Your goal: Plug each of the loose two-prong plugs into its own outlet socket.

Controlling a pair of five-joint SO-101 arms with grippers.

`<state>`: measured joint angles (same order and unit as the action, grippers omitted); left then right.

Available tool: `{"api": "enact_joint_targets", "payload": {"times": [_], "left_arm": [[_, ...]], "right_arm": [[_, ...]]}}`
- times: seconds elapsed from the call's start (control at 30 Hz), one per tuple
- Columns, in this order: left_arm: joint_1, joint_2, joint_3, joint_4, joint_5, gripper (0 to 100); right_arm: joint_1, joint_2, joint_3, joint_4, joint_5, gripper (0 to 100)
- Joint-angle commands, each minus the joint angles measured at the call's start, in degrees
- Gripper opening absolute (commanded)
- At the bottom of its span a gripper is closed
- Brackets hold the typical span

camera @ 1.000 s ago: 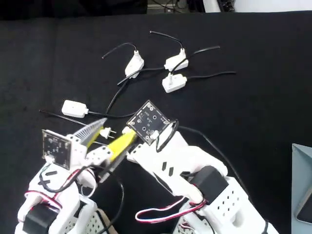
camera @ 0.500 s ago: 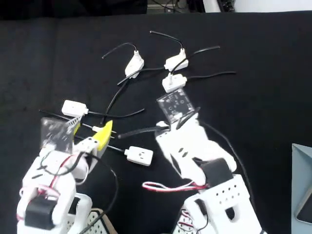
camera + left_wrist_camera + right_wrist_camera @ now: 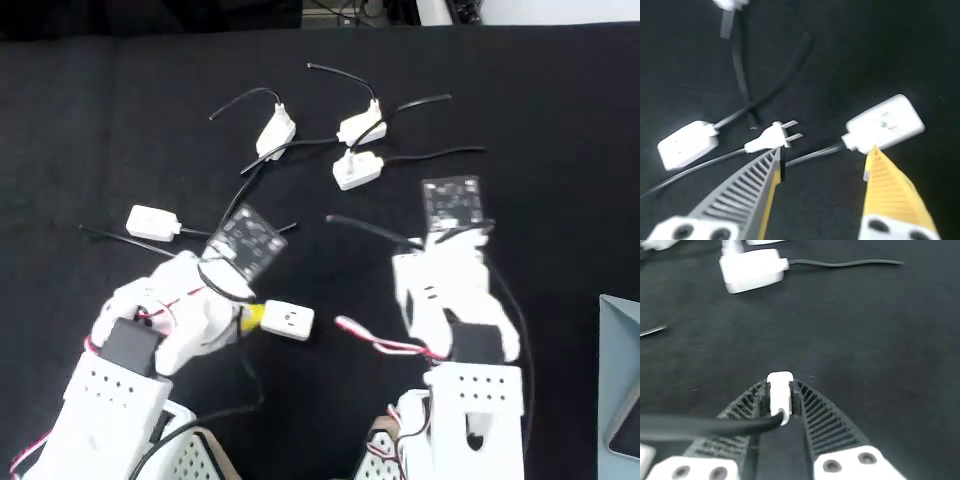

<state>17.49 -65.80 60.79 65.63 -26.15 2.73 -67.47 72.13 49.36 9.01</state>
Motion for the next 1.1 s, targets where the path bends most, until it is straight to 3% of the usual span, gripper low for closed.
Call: {"api": "enact_joint_targets", "payload": {"times": [0.0,0.23,0.47,0.7,1.07], "left_arm": [[6.4,3.3,-2.9,0.2,-0.4,27],[12.4,16.8,-5.8,-0.4,-3.5,27],[12.9,28.3,-8.0,-5.5,-6.9,24],[16.8,33.1,-8.1,-6.9,-9.3,24],[17.1,41.1,-8.1,-17.1,-9.3,23]], "right_arm": [[5.7,-0.7,-0.1,-1.1,1.3,1.1],[8.9,-0.7,0.0,-1.1,1.4,1.1],[9.3,-0.7,0.0,-1.1,1.4,1.1],[9.3,-0.7,0.0,-1.0,1.4,1.1],[9.3,-0.7,-0.1,0.6,2.3,1.1]]}}
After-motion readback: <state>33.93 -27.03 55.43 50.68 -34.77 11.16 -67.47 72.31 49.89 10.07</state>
